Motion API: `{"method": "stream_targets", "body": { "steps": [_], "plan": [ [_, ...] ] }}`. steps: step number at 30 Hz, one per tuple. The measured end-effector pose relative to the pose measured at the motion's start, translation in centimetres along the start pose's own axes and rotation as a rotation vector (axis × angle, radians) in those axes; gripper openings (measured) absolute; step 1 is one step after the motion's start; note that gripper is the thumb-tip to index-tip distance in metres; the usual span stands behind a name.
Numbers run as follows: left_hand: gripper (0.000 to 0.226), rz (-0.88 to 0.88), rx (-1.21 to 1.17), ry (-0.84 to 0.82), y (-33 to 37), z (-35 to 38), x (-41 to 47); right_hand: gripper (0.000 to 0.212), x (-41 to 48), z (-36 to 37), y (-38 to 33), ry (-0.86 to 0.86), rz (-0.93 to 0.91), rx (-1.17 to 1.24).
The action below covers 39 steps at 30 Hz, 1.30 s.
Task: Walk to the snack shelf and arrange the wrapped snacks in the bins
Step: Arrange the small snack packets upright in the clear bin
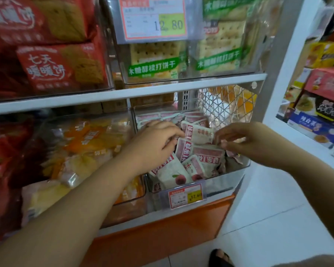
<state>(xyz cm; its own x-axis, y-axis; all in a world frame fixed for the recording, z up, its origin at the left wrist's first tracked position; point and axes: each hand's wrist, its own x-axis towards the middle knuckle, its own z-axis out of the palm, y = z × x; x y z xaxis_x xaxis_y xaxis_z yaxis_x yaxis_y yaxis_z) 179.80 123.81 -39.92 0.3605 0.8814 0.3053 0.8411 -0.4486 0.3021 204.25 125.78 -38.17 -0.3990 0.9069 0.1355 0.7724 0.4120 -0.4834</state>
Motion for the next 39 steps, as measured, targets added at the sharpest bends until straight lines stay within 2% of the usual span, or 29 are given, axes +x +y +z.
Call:
{"method": "stream_targets", "body": {
  "steps": [3, 6, 11, 15, 18, 20, 22, 24, 29, 32, 35, 39],
  "plan": [
    [0.034, 0.123, 0.136, -0.163, 2.5, 1.9, 3.6, 0.025, -2.0, 0.5, 1.3, 0.069, 0.072, -0.018],
    [0.034, 0.190, 0.235, -0.310, 4.7, 4.4, 6.7, 0.026, -2.8, 1.4, 2.0, 0.051, 0.109, -0.053],
    [0.043, 0.129, 0.244, -0.460, 3.7, 7.7, 9.3, 0.031, -2.4, 2.1, 3.1, 0.041, 0.055, -0.184],
    [0.066, 0.099, 0.383, -0.547, 3.0, 6.9, 8.5, 0.033, -2.0, 2.7, 3.8, -0.019, -0.055, -0.215],
    [0.059, 0.048, 0.398, -0.634, 1.7, 5.8, 7.7, 0.040, -2.1, 3.0, 3.9, -0.035, -0.111, -0.266],
    [0.041, 0.094, 0.444, -0.681, 0.8, 5.3, 7.3, 0.044, -1.9, 2.9, 3.6, -0.037, -0.120, -0.280],
    [0.024, 0.157, 0.482, -0.704, 0.2, 4.8, 6.7, 0.046, -1.8, 2.5, 3.2, -0.058, -0.107, -0.261],
    [0.018, 0.167, 0.464, -0.716, -0.1, 4.1, 6.3, 0.046, -1.4, 2.5, 3.0, -0.079, -0.115, -0.234],
    [0.023, 0.207, 0.476, -0.677, -0.2, 2.6, 4.7, 0.045, 1.7, 4.4, 2.8, -0.183, -0.165, -0.166],
    [0.026, 0.213, 0.465, -0.658, -0.4, 2.5, 3.9, 0.049, 3.6, 5.4, 2.7, -0.239, -0.126, -0.158],
    [0.030, 0.228, 0.440, -0.637, -0.7, 2.5, 3.6, 0.042, 4.8, 6.6, 2.5, -0.385, -0.047, -0.084],
    [0.037, 0.185, 0.461, -0.679, -0.8, 2.2, 3.2, 0.043, 5.3, 6.5, 2.1, -0.437, -0.069, -0.293]
  ]
}}
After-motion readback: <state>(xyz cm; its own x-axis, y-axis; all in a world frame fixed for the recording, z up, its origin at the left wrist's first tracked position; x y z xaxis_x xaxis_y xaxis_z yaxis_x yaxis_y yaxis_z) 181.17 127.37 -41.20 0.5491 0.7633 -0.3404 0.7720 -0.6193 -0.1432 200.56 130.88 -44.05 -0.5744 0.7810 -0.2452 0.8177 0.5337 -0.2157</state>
